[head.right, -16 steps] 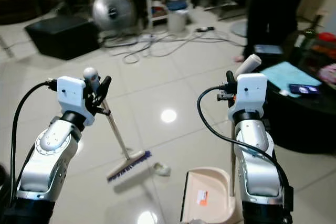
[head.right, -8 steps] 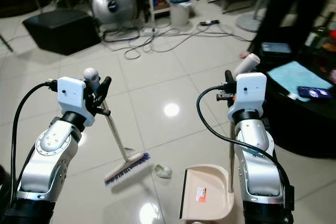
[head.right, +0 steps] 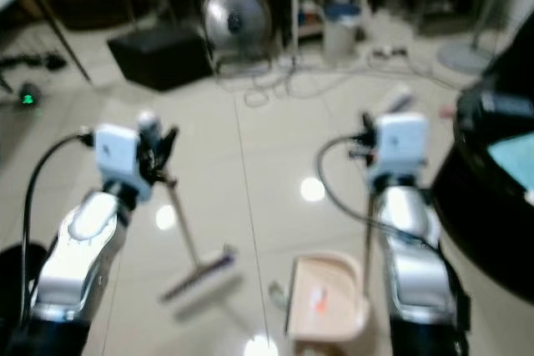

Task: Sweep floor

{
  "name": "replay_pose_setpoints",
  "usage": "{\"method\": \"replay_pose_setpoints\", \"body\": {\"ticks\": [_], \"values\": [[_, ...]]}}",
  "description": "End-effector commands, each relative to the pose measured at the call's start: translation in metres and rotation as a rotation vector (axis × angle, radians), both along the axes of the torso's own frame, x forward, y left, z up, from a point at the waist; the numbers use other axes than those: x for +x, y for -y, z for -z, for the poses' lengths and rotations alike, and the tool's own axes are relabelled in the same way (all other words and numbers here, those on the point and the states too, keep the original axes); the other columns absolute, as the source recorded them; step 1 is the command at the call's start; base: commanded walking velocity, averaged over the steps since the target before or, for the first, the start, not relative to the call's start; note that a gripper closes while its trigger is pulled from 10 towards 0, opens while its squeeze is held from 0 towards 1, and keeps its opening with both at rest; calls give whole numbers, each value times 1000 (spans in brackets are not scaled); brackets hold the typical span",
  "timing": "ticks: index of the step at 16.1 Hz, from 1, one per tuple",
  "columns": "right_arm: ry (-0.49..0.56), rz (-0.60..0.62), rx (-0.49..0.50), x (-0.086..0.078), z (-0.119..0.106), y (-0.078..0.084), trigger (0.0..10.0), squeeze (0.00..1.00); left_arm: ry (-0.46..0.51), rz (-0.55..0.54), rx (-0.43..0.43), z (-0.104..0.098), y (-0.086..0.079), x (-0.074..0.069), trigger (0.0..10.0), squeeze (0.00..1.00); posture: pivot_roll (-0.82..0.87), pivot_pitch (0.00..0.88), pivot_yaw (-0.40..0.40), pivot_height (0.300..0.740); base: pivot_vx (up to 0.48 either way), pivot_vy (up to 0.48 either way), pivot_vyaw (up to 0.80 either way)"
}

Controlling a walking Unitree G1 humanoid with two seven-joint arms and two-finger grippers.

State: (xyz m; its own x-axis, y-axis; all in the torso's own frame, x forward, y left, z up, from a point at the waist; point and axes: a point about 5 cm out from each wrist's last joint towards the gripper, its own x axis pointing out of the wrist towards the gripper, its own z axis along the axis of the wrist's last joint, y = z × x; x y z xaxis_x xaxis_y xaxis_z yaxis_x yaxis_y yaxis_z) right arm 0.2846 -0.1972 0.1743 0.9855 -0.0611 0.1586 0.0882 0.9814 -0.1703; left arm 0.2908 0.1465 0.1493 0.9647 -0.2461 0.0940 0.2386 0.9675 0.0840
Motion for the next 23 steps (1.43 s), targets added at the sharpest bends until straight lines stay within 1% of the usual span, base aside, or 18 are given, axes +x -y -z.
{"method": "replay_pose_setpoints", "body": {"ticks": [1,8,9,11,12,13,15,17,18,19,20,21,22,23], "values": [[44,-25,-7,0,-10,-7,10000,0,51,-15,7,-10,-6,2,10000,0,-8,11,82,740,368,0,0],[44,-15,-18,1,-10,-6,10000,0,39,0,4,-9,-6,0,10000,0,-2,30,90,740,363,0,0],[52,-12,-35,1,-10,-6,10000,0,35,3,-21,-8,-7,0,10000,0,0,33,91,740,0,0,0],[62,10,-67,3,-6,-4,10000,0,-22,-6,-13,0,-11,2,10000,0,19,60,108,740,0,0,0],[59,7,-70,4,-3,-2,10000,0,-38,-15,-18,4,-12,3,10000,0,29,75,112,740,0,0,0],[58,9,-85,3,4,2,10000,0,-50,-28,15,11,-14,4,10000,0,46,89,119,740,0,0,0],[55,5,-124,3,11,5,10000,0,-68,-45,16,16,-16,5,10000,0,62,114,123,740,0,0,0],[67,4,-196,5,22,9,10000,0,-18,-93,37,19,-19,10,10000,0,92,152,127,740,0,0,0],[74,-5,-219,5,30,10,10000,0,8,-143,26,21,-23,13,10000,0,103,178,131,740,0,0,0],[90,-20,-236,6,34,9,10000,0,28,-189,-17,23,-27,14,10000,0,110,205,135,740,0,0,0],[114,-29,-268,8,36,7,10000,0,52,-221,-48,23,-29,15,10000,0,122,221,142,740,0,0,0],[140,-32,-279,9,36,5,10000,0,65,-252,-69,25,-30,16,10000,0,137,238,148,740,0,0,0],[169,-29,-269,9,36,2,10000,0,75,-276,-89,25,-31,16,10000,0,145,263,161,740,0,0,0],[180,-28,-265,10,36,-1,10000,0,83,-284,-101,26,-31,17,10000,0,146,270,160,740,0,0,0]]}}
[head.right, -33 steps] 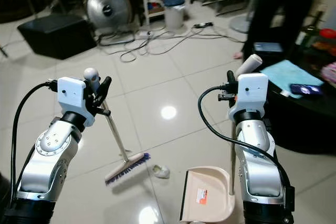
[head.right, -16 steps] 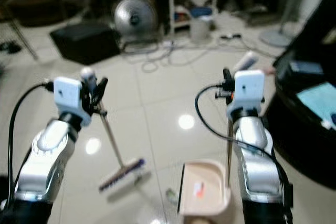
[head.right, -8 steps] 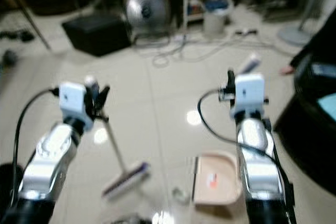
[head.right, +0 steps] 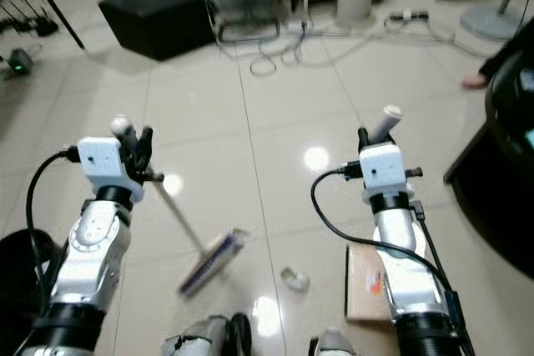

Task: Sweep floor

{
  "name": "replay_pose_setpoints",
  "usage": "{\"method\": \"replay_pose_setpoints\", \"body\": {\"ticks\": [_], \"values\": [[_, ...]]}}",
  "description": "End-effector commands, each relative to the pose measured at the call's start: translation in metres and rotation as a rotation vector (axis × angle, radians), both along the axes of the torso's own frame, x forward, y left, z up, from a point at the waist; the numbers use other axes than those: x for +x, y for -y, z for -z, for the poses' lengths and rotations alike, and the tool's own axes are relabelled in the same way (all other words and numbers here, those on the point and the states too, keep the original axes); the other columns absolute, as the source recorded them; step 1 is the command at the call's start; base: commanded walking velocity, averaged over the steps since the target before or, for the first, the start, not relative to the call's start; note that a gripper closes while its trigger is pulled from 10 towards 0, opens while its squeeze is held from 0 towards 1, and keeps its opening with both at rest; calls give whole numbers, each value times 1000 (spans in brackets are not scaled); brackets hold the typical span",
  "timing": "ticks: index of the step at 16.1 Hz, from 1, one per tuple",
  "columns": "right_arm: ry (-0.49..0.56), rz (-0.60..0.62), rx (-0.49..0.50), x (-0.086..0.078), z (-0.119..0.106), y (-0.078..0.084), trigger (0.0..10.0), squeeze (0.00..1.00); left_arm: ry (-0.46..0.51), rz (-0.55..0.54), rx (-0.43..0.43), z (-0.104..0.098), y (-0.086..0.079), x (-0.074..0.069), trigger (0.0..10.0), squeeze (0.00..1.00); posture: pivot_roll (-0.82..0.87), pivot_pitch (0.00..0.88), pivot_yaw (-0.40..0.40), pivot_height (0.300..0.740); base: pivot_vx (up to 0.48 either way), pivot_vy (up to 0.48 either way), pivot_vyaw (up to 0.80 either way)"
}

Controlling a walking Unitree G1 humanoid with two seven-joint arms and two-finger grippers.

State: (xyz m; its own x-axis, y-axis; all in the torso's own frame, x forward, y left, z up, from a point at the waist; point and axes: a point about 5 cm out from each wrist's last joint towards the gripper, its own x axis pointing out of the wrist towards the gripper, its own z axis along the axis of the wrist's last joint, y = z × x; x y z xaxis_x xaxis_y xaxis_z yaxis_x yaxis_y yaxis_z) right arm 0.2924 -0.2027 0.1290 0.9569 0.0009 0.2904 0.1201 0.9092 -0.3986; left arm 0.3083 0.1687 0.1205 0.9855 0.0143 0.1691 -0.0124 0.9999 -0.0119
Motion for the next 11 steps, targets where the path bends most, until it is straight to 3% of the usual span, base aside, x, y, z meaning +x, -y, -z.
{"method": "replay_pose_setpoints", "body": {"ticks": [1,4,8,11], "values": [[65,-56,-8,4,-2,-19,10000,0,44,-72,-14,-3,-9,3,10000,0,153,294,174,740,0,0,0],[63,-115,-9,5,13,-50,10000,0,47,-96,-24,-1,-7,11,10000,0,174,356,194,740,0,0,0],[62,-162,20,3,23,-83,10000,0,35,-121,-41,8,-10,7,10000,0,174,376,210,740,0,0,0],[101,-157,63,7,18,-96,10000,0,46,-137,-87,9,-3,9,10000,0,169,393,206,740,0,0,0]]}}
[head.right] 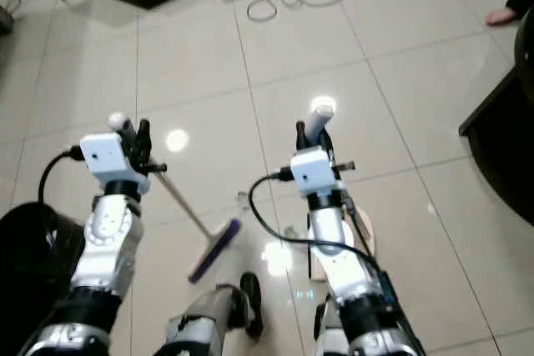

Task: Sweep floor

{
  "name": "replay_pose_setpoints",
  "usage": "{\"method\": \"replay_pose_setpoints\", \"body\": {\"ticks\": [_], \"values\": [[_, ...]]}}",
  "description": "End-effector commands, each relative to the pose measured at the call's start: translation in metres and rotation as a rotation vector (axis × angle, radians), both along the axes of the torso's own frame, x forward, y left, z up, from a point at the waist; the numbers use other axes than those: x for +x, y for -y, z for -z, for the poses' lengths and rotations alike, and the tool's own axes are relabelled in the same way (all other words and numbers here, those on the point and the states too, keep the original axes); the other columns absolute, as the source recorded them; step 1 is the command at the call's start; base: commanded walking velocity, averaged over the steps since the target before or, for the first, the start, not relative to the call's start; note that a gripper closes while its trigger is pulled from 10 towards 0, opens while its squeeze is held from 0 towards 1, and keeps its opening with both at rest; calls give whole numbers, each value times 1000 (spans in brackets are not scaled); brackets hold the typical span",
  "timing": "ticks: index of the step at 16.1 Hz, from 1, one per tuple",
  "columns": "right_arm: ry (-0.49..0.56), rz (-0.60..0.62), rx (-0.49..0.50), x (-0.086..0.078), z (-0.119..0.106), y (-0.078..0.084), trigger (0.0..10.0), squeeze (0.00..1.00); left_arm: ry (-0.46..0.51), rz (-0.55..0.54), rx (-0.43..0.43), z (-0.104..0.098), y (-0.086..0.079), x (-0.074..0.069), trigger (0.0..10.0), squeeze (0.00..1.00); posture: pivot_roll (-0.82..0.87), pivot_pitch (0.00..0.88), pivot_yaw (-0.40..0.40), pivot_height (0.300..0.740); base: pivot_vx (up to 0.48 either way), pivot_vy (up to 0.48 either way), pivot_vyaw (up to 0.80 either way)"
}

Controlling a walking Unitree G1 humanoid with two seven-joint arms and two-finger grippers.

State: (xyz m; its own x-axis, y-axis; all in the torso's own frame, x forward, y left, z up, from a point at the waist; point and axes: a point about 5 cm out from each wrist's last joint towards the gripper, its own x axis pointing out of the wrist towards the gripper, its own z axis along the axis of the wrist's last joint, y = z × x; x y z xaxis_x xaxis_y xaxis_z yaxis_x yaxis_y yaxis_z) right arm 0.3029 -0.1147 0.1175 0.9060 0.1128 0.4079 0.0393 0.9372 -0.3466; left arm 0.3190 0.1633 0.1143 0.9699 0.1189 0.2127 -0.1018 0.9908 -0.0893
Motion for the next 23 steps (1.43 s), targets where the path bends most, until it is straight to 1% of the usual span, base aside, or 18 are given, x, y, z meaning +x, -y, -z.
{"method": "replay_pose_setpoints", "body": {"ticks": [1,3,4,5,6,7,8,9,10,12,23], "values": [[-4,-29,24,-1,2,-11,10000,0,0,-61,-58,2,-5,1,10000,0,169,395,202,740,0,0,0],[12,-36,48,1,-2,-16,10000,0,-6,-92,-128,2,-1,4,10000,0,168,398,205,740,0,0,0],[22,-66,49,2,-5,-24,10000,0,-8,-94,-176,1,5,6,10000,0,162,400,205,740,0,0,0],[24,-79,46,2,-6,-27,10000,0,-11,-84,-195,0,9,7,10000,0,161,400,205,740,0,0,0],[27,-90,45,1,-6,-32,10000,0,-16,-37,-226,-1,21,7,10000,0,163,395,209,740,0,0,0],[25,-81,54,2,-6,-31,10000,0,-23,-13,-241,0,27,6,10000,0,166,392,208,740,0,0,0],[23,-65,79,4,-7,-30,10000,0,-46,-3,-275,1,31,3,10000,0,171,389,207,740,0,0,0],[25,-61,91,5,-9,-30,10000,0,-56,-6,-323,2,33,-1,10000,0,171,389,207,740,0,0,0],[27,-59,102,7,-11,-29,10000,0,-59,0,-352,1,34,-4,10000,0,170,387,203,740,0,0,0],[33,-63,109,13,-15,-29,10000,0,-61,11,-436,-5,38,-6,10000,0,167,372,190,740,0,0,0],[33,-63,109,13,-15,-29,10000,0,-61,11,-436,-5,38,-6,10000,0,167,372,190,740,0,0,0]]}}
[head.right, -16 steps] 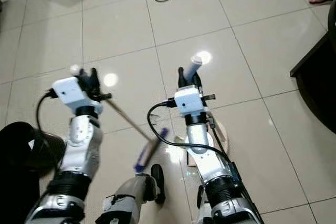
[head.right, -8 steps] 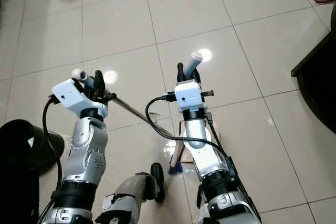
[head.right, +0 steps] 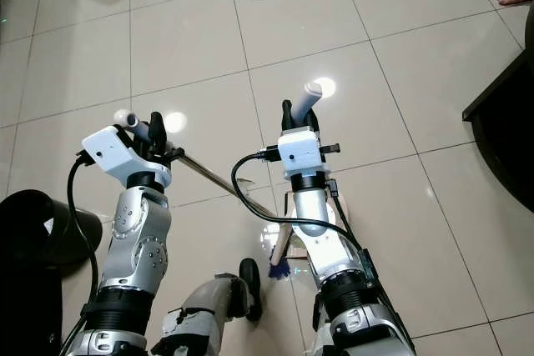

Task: Sweep floor

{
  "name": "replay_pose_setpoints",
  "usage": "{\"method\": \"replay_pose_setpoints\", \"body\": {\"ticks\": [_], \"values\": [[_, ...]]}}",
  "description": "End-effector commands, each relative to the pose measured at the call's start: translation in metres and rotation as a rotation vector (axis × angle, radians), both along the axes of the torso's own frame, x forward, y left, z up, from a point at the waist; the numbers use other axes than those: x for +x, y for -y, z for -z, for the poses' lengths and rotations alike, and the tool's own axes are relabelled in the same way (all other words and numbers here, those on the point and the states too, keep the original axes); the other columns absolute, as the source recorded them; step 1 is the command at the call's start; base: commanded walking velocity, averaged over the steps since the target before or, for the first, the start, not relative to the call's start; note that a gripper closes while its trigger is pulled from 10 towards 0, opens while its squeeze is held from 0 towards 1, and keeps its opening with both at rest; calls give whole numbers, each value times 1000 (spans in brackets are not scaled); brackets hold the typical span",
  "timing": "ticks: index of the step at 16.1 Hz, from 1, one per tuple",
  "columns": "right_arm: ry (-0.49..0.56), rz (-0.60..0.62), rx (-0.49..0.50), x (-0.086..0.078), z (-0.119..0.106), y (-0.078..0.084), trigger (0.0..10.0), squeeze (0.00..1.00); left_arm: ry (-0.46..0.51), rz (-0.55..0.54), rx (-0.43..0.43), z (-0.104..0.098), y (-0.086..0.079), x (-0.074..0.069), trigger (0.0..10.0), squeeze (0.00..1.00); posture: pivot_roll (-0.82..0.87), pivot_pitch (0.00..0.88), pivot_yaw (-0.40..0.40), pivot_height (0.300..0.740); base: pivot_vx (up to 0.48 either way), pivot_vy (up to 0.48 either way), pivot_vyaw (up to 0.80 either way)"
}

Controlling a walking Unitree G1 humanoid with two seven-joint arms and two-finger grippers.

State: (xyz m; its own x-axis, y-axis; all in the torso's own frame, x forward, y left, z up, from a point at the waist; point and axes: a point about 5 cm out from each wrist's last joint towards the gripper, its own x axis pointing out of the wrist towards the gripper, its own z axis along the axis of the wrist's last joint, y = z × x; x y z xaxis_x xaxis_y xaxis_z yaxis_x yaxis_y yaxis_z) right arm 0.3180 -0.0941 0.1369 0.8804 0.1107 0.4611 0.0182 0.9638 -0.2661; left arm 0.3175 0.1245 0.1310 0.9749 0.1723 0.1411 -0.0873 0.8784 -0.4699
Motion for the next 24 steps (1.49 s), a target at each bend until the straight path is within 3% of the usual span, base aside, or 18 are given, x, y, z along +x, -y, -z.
{"method": "replay_pose_setpoints", "body": {"ticks": [1,6,7,8,12,16,19,21,23,24], "values": [[-16,-26,25,-3,4,-8,10000,0,-50,2,-33,12,-1,-5,10000,0,167,372,190,740,0,0,0],[-13,-28,30,-1,2,-8,10000,0,-56,18,-62,8,0,-6,10000,0,166,370,188,740,0,0,0],[26,-8,113,7,-21,21,10000,0,61,159,74,-38,-12,29,10000,0,59,121,139,740,0,0,0],[39,-10,146,11,-31,34,10000,0,106,211,148,-58,-16,43,10000,0,59,127,135,740,0,0,0],[15,-22,154,16,-31,32,10000,0,90,232,160,-53,-11,41,10000,0,50,119,127,740,0,0,0],[18,-49,180,17,-38,37,10000,0,126,278,153,-68,-17,47,10000,0,49,115,130,740,0,0,0],[28,-43,192,16,-39,42,10000,0,177,251,145,-89,-34,53,10000,0,52,104,136,740,0,0,0],[33,-29,205,14,-39,48,10000,0,223,233,227,-112,-55,59,10000,0,57,97,140,740,0,0,0],[34,-16,232,10,-37,53,10000,0,224,199,337,-126,-80,62,10000,0,65,89,147,740,0,0,0],[35,-14,236,10,-37,53,10000,0,225,194,354,-128,-85,62,10000,0,65,89,147,740,0,0,0]]}}
